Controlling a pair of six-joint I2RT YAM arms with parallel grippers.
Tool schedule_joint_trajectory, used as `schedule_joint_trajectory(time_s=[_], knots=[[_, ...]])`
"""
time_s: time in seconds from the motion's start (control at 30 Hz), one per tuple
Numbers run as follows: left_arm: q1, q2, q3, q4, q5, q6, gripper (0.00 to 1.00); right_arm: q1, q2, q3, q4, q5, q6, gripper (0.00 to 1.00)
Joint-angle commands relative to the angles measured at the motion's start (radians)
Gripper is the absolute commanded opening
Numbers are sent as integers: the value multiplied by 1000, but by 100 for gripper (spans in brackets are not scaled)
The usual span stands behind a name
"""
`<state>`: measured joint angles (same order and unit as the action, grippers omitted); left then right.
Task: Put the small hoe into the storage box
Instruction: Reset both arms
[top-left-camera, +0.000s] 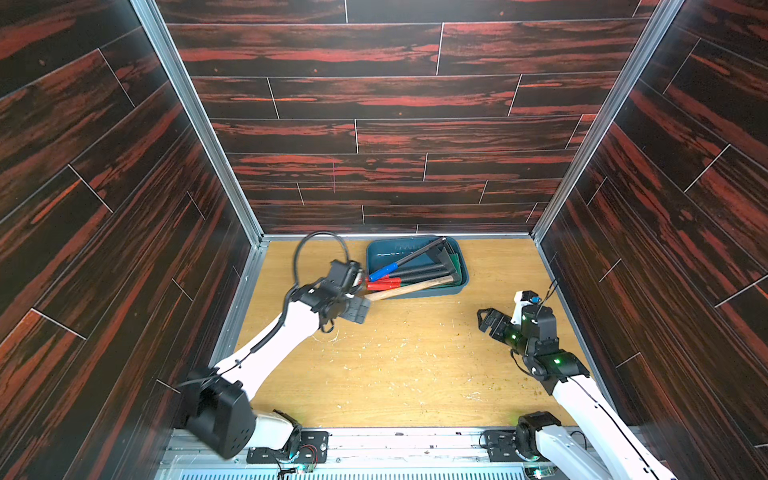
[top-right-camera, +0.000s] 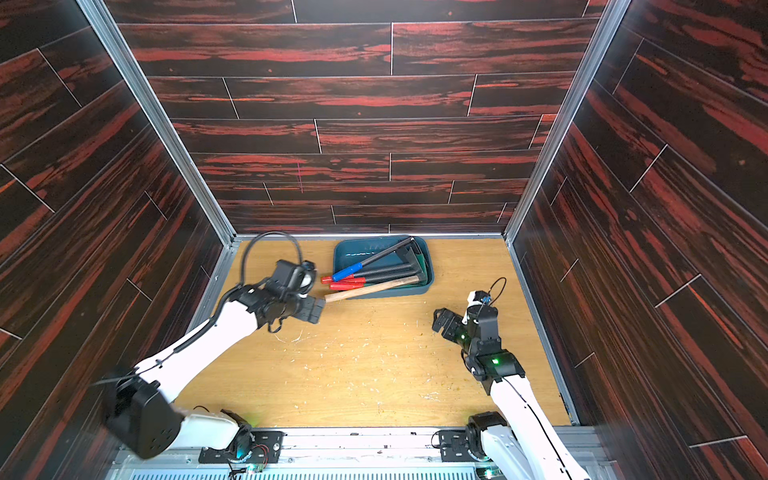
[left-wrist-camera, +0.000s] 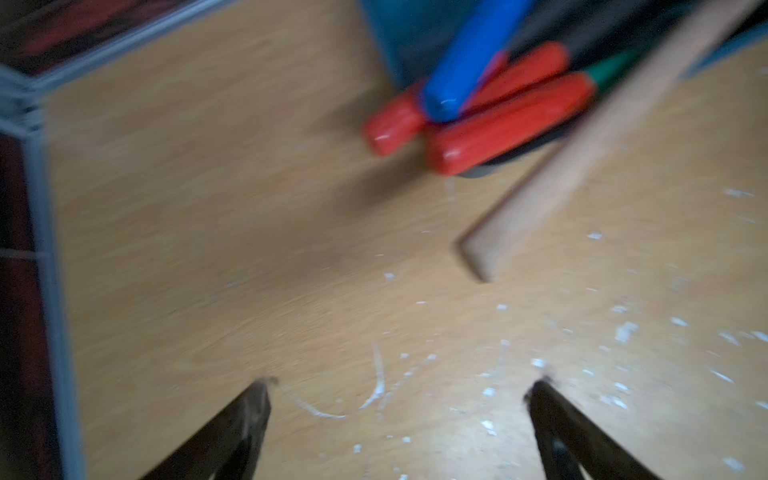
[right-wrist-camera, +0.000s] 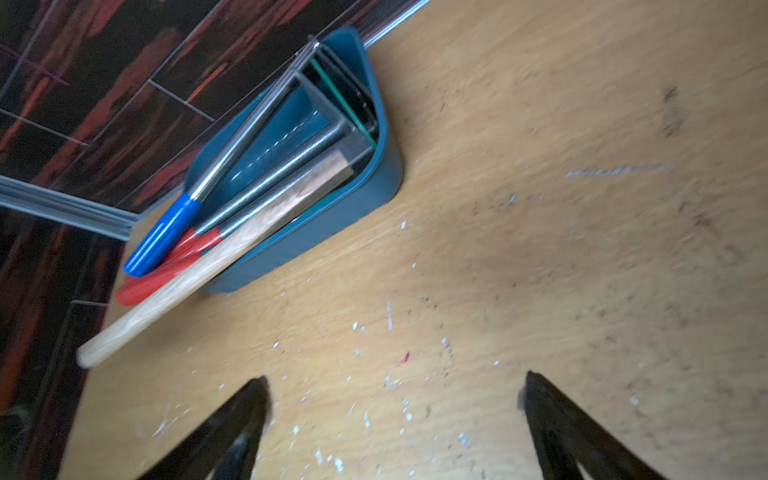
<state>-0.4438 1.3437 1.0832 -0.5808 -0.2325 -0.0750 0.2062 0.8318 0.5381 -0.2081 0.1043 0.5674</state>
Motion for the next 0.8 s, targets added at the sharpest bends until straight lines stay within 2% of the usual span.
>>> schedule_joint_trajectory(time_s=[0.0, 0.17, 0.3, 0.47, 0.6, 0.73, 0.77], knots=[[45, -114, -114, 192, -191, -12, 100, -25, 10, -53, 129, 92, -49, 98], [88, -229, -325, 431, -227, 108, 100, -59, 0, -143, 313, 232, -111, 98], [160, -243, -466, 637, -205, 134, 100, -99, 43, -157, 405, 294, -191, 98], [270, -159, -582, 936, -138, 82, 100, -123, 133, -204, 590, 399, -291, 97], [288, -68, -648, 1139, -146, 81, 100, -132, 201, -245, 756, 470, -348, 97], [296, 38, -699, 1329, -155, 85, 100, -134, 279, -327, 1029, 481, -415, 98], [296, 41, -694, 1324, -165, 93, 100, -135, 307, -350, 1105, 468, -430, 98]])
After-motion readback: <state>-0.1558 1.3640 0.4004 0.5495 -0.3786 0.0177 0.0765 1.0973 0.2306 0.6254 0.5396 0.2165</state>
